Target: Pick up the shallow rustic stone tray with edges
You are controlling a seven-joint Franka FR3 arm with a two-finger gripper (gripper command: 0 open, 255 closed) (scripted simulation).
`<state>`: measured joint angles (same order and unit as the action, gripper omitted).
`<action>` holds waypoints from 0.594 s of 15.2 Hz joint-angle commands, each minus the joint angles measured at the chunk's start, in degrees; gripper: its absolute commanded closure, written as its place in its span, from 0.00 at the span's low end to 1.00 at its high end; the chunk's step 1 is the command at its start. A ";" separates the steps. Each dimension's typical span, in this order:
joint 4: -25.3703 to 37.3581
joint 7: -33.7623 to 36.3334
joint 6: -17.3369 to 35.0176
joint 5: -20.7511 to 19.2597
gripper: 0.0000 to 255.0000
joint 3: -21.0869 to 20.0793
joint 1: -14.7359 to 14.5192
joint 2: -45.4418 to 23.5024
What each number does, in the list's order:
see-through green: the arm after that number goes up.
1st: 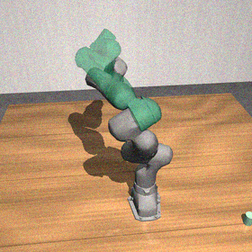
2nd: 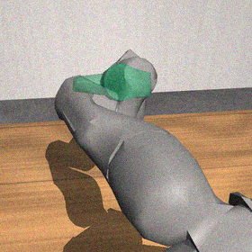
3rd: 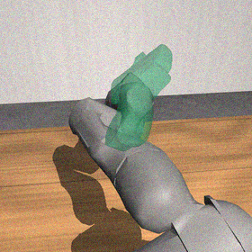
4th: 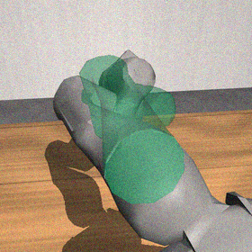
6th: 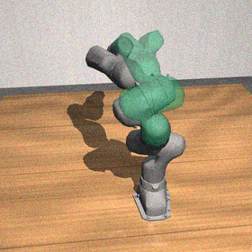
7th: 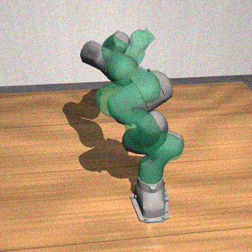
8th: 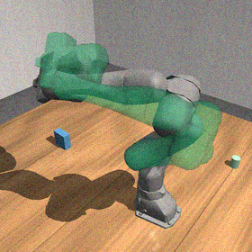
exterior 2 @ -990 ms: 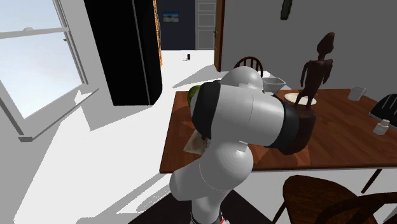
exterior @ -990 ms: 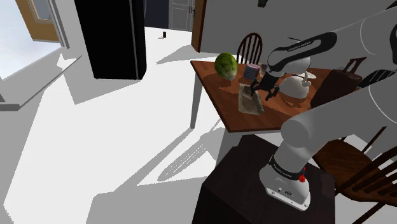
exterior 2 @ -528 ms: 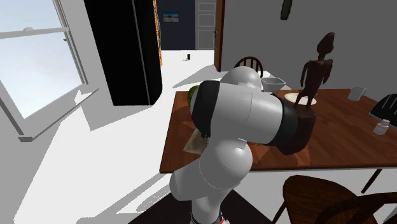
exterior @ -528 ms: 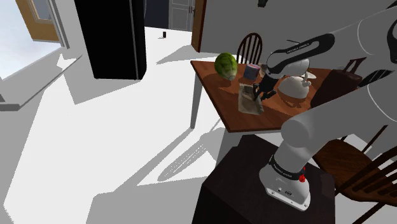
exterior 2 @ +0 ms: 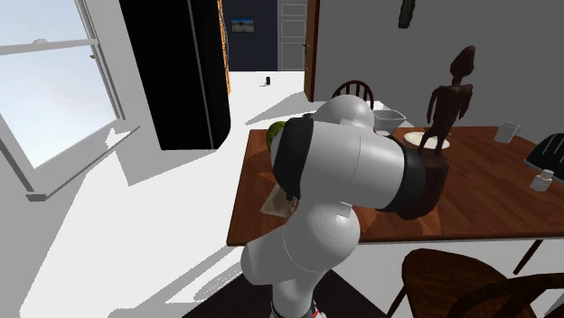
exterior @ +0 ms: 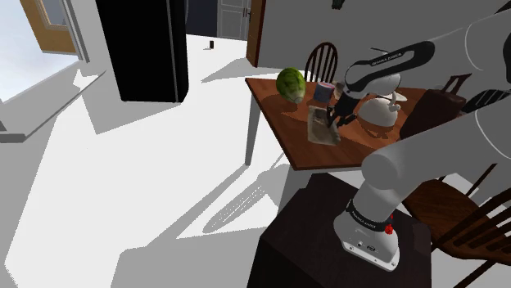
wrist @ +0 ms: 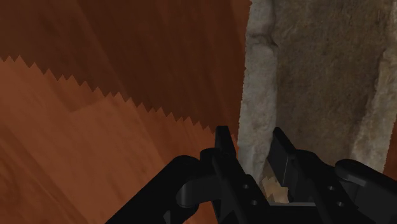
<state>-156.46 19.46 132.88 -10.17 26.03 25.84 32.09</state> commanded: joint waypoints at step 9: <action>5.24 0.90 -9.17 0.49 1.00 -2.12 0.20 4.00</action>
<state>-151.95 20.34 124.65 -9.79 24.08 26.08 35.86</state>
